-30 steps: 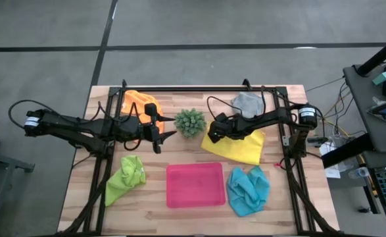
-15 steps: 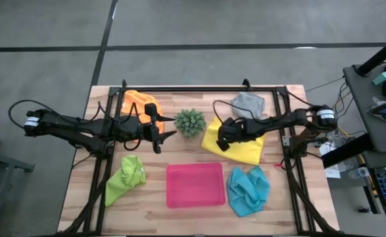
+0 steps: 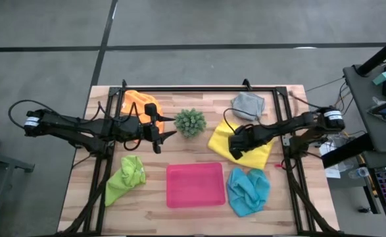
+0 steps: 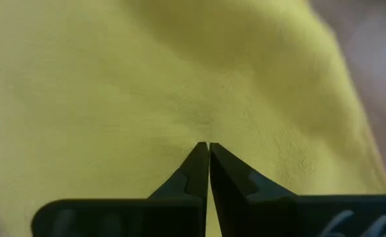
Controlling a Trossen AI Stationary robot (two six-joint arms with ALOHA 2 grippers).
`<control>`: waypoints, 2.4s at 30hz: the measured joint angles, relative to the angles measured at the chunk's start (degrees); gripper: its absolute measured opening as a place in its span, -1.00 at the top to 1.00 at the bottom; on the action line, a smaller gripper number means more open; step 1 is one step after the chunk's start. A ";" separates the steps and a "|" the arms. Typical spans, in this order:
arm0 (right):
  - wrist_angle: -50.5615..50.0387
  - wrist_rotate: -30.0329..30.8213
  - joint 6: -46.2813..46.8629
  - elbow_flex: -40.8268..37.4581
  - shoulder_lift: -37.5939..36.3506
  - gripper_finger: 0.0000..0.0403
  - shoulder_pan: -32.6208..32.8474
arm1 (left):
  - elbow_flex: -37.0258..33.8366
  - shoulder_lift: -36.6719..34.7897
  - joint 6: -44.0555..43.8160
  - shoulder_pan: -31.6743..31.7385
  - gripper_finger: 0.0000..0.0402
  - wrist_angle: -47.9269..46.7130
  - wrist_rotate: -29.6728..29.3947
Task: Fold microfiber towels
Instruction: Fold the yellow microfiber cloth
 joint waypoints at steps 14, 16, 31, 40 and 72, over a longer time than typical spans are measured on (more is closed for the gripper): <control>18.22 14.03 -10.58 -0.95 -2.66 0.96 -6.99 | 0.02 3.94 2.75 -0.01 -0.05 4.92 0.08; 21.49 14.09 -12.89 -0.97 -0.37 0.96 -9.07 | 0.04 4.49 3.10 -0.01 -0.05 5.32 0.06; 26.58 20.90 -20.05 1.29 13.96 0.96 -17.52 | 0.04 4.79 4.38 0.01 -0.05 6.04 -0.10; 25.33 29.11 -22.23 4.80 9.39 0.96 -10.36 | 0.04 4.76 4.85 0.01 -0.05 6.03 -0.22; -3.24 3.79 -0.42 3.53 -3.38 0.96 3.01 | 0.34 6.15 2.42 -0.15 -0.05 8.65 0.33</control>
